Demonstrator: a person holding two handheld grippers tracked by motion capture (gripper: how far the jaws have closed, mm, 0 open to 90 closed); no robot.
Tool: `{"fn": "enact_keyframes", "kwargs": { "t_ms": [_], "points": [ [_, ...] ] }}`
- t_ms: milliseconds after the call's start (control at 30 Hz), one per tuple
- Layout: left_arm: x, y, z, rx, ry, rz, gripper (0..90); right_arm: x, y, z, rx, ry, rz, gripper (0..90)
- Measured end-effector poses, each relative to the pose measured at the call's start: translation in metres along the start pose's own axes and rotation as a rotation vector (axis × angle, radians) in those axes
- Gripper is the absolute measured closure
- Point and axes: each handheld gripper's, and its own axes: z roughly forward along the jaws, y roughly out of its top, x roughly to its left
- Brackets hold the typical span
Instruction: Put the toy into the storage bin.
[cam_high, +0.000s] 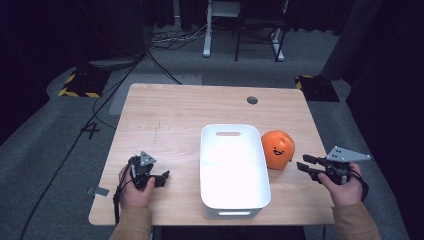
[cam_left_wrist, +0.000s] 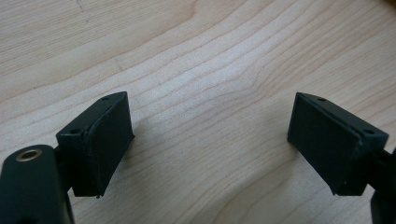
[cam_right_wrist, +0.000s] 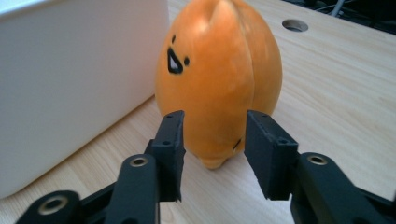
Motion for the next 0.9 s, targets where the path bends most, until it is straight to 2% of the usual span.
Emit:
{"fn": "enact_keyframes", "kwargs": {
  "t_ms": [233, 433, 600, 900],
  "points": [
    [0.0, 0.0, 0.0, 0.0, 0.001, 0.002, 14.3, -0.005, 0.019, 0.003, -0.031, 0.027, -0.011, 60.0],
    [0.0, 0.0, 0.001, -0.007, 0.006, 0.0, 14.3, -0.011, 0.028, 0.007, -0.059, 0.036, -0.017, 60.1],
    [-0.001, -0.001, 0.001, -0.01, 0.008, 0.0, 14.3, -0.014, 0.039, 0.016, -0.068, 0.036, -0.03, 60.3],
    [0.0, 0.0, 0.0, -0.003, 0.003, 0.0, 14.3, -0.019, 0.048, 0.033, -0.085, 0.059, -0.016, 60.0]
  ]
}}
